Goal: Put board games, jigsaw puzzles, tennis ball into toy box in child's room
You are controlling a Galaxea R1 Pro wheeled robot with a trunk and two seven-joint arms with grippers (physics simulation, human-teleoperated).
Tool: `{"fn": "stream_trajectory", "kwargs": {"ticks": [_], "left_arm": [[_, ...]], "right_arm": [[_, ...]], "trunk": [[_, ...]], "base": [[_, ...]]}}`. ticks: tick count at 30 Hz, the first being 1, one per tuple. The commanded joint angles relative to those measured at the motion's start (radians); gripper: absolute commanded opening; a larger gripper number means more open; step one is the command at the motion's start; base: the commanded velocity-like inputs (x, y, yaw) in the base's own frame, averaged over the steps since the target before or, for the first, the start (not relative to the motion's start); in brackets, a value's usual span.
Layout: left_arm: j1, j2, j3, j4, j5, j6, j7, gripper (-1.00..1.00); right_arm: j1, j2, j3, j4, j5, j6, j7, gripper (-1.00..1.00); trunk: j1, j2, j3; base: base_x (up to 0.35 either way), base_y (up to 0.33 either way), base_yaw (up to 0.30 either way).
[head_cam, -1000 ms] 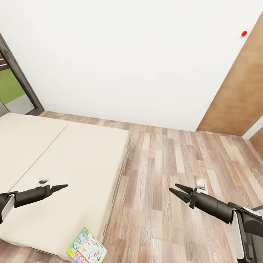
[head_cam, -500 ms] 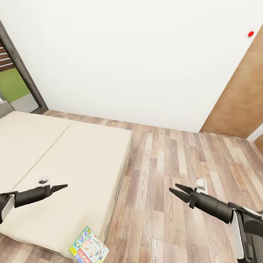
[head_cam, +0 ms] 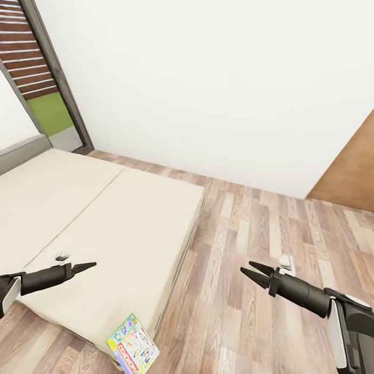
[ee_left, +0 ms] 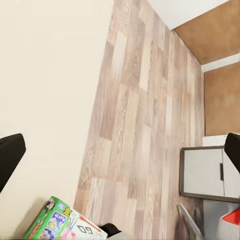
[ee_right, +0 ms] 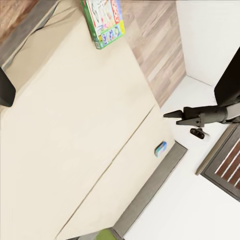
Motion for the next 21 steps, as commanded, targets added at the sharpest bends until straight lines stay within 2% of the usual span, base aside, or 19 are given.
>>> {"fn": "stream_trajectory", "kwargs": {"ticks": [1, 10, 21], "left_arm": [[-0.001, 0.0, 0.003, 0.0, 0.0, 0.01, -0.004, 1.0], [-0.001, 0.0, 0.003, 0.0, 0.001, 0.01, -0.004, 1.0], [-0.001, 0.0, 0.003, 0.0, 0.001, 0.01, -0.004, 1.0]], "right_arm": [[0.0, 0.0, -0.001, 0.0, -0.004, 0.009, 0.001, 1.0], [0.0, 0.0, -0.001, 0.0, -0.002, 0.009, 0.001, 1.0], [0.0, 0.0, -0.001, 0.001, -0.001, 0.009, 0.002, 1.0]], "trunk": [[0.0, -0.001, -0.001], [0.0, -0.001, -0.001], [0.0, -0.001, -0.001]], "base": [[0.0, -0.105, 0.289], [0.0, -0.04, 0.265], [0.002, -0.006, 0.07]]}}
